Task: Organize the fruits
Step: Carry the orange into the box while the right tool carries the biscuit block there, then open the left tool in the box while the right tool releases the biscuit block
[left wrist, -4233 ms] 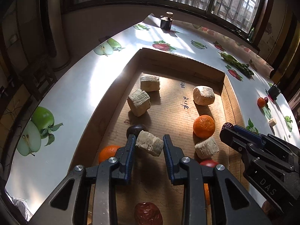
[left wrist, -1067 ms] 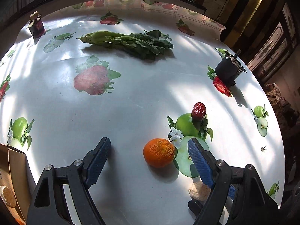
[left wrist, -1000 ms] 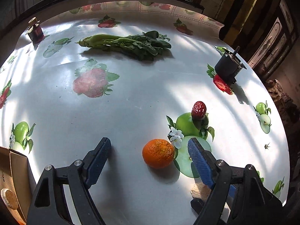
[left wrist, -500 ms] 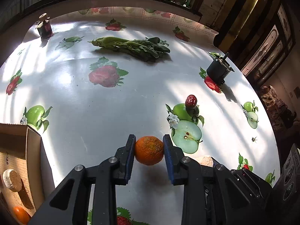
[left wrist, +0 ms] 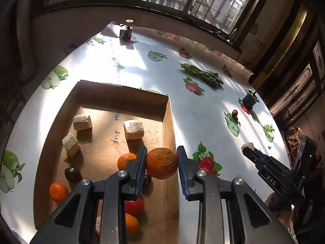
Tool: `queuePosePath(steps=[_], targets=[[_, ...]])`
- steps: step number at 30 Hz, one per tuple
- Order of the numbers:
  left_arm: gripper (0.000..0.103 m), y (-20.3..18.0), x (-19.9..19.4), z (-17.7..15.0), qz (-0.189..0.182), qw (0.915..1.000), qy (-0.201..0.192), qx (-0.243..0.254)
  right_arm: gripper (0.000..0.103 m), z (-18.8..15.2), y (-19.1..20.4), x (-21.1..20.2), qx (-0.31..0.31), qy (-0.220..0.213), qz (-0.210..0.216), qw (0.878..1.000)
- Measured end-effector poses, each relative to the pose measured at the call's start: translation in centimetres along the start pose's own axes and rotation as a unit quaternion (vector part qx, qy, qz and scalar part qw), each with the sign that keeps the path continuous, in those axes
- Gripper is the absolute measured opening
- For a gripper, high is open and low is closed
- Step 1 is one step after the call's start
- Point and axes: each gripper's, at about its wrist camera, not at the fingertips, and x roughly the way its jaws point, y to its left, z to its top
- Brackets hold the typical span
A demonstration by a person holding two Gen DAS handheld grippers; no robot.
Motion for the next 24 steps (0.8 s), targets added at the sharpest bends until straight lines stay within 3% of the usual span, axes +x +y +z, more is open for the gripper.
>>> queuePosePath(steps=[6,14,19,24], targets=[[0.029,6.3,-0.7,-2.4,0.045,0.9977,-0.005,-0.049,0.026,0.0,7.8,-0.6,-0.042,0.013,0.073,0.996],[0.029,8.1,0.2,-5.1,0.051,0.9973,0.007,-0.053,0.027,0.7,15.7,3.4,-0.052,0.068,0.16,0.983],[0.029,8.1,1.2,-5.3,0.074,0.9962,0.004,-0.046,0.027,1.6,18.6,7.1,-0.045,0.114,0.186,0.975],[0.029,8.2,1.6,-5.1,0.094,0.9948,-0.01,-0.039,0.027,1.8,21.1,9.9,-0.063,0.145,0.179,0.971]])
